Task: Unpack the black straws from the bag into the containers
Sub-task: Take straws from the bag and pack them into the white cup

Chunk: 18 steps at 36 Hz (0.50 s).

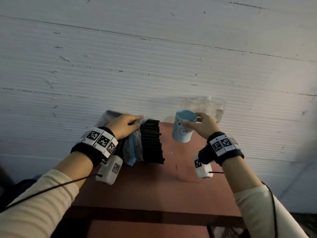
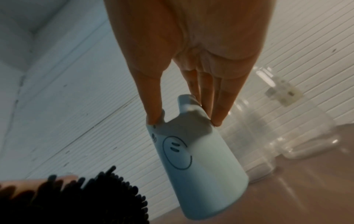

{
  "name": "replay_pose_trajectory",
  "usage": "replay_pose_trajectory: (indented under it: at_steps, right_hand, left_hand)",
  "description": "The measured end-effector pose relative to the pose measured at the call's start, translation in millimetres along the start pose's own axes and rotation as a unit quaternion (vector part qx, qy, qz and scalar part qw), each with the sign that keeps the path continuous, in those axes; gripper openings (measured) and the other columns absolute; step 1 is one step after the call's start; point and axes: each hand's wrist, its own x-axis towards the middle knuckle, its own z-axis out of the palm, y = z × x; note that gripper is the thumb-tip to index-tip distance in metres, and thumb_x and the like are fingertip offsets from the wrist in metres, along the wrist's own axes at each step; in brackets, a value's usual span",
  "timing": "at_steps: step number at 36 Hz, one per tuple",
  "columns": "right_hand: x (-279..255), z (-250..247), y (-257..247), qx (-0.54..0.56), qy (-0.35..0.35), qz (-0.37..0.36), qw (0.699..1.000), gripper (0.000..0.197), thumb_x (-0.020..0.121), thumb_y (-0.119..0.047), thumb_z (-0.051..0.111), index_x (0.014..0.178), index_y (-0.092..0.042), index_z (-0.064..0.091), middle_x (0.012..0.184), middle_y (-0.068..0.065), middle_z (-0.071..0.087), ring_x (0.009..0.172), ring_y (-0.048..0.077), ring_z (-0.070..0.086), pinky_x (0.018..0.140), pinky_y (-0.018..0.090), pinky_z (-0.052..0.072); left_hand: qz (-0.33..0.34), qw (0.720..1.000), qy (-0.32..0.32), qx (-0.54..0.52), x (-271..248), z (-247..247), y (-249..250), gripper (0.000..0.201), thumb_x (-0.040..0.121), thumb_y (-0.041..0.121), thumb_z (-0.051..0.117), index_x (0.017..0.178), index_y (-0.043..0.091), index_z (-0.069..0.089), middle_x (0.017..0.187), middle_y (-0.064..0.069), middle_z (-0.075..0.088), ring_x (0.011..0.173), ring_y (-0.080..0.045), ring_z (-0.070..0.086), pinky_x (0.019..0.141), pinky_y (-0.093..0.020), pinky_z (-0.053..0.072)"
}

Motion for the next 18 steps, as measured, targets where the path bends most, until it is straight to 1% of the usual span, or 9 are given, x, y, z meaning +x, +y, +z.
replay_pose_trajectory:
  at_steps: [2,4,6,7,9,11,14,16,18]
  right_hand:
    - [-7,-10,5,-0.009,-0.003,0.012,1.000,0.074,0.074,-0.043,0.078,0.133,-0.008,0.050,0.124,0.007,0.061,0.108,0.022,0.060,0.084,0.031,0.048]
    - [-13,-18,9,-0.029,-0.015,0.022,0.999,0.073,0.073,-0.045,0.078,0.130,-0.007,0.051,0.120,0.008,0.062,0.104,0.022,0.061,0.080,0.030,0.048]
    - [-20,-24,11,-0.043,-0.024,0.034,0.998,0.073,0.075,-0.044,0.077,0.129,-0.004,0.049,0.118,0.010,0.061,0.102,0.023,0.060,0.077,0.030,0.047]
    - [-23,-25,12,-0.042,-0.027,0.042,0.998,0.073,0.076,-0.043,0.077,0.130,-0.003,0.047,0.119,0.010,0.060,0.102,0.024,0.059,0.078,0.031,0.048]
    - [-31,-26,12,-0.043,-0.031,0.053,0.997,0.075,0.077,-0.041,0.077,0.132,-0.003,0.043,0.120,0.011,0.058,0.102,0.023,0.057,0.081,0.033,0.049]
    - [-37,-24,12,-0.055,-0.038,0.064,0.996,0.072,0.077,-0.040,0.077,0.130,-0.004,0.043,0.119,0.011,0.057,0.098,0.022,0.056,0.079,0.032,0.047]
    - [-44,-22,9,-0.072,-0.045,0.076,0.993,0.069,0.077,-0.042,0.076,0.126,-0.004,0.045,0.119,0.011,0.059,0.097,0.022,0.056,0.075,0.031,0.045]
    - [-50,-22,4,-0.083,-0.049,0.080,0.992,0.074,0.080,-0.041,0.074,0.132,-0.002,0.040,0.127,0.014,0.056,0.104,0.025,0.056,0.080,0.032,0.046]
    - [-56,-22,-4,-0.092,-0.036,0.065,0.993,0.084,0.082,-0.040,0.071,0.142,0.000,0.028,0.141,0.017,0.044,0.123,0.030,0.048,0.091,0.034,0.042]
  left_hand:
    - [0.001,1.000,-0.003,0.002,-4,0,1,0.045,0.098,0.024,0.055,0.142,0.024,0.046,0.146,-0.002,0.048,0.136,-0.015,0.043,0.114,-0.034,0.033]
    - [0.004,1.000,-0.005,0.010,-9,0,3,0.044,0.098,0.026,0.053,0.142,0.024,0.046,0.146,0.000,0.048,0.136,-0.014,0.042,0.115,-0.034,0.032]
    - [0.012,1.000,0.000,0.019,-13,0,4,0.043,0.099,0.027,0.051,0.142,0.024,0.047,0.145,0.001,0.049,0.136,-0.014,0.042,0.115,-0.035,0.032]
    - [0.015,1.000,0.005,0.027,-15,1,5,0.043,0.099,0.027,0.050,0.142,0.024,0.047,0.145,0.002,0.049,0.136,-0.015,0.043,0.115,-0.035,0.032]
    - [0.020,0.998,0.018,0.050,-20,1,8,0.041,0.101,0.027,0.048,0.142,0.024,0.047,0.144,0.004,0.049,0.136,-0.015,0.043,0.114,-0.030,0.031]
    - [0.021,0.997,0.032,0.071,-24,0,12,0.040,0.101,0.027,0.047,0.141,0.024,0.048,0.143,0.005,0.050,0.134,-0.014,0.045,0.110,-0.025,0.032]
    - [0.024,0.997,0.051,0.062,-30,-1,16,0.039,0.101,0.027,0.048,0.140,0.024,0.050,0.141,0.001,0.054,0.131,-0.014,0.049,0.108,-0.026,0.036]
    - [0.021,0.996,0.069,0.061,-34,-2,19,0.038,0.100,0.028,0.049,0.138,0.024,0.052,0.140,0.001,0.055,0.130,-0.014,0.050,0.106,-0.024,0.036]
    - [0.020,0.994,0.083,0.062,-37,-2,20,0.037,0.100,0.029,0.049,0.137,0.024,0.054,0.139,0.001,0.056,0.129,-0.014,0.051,0.102,-0.019,0.035]
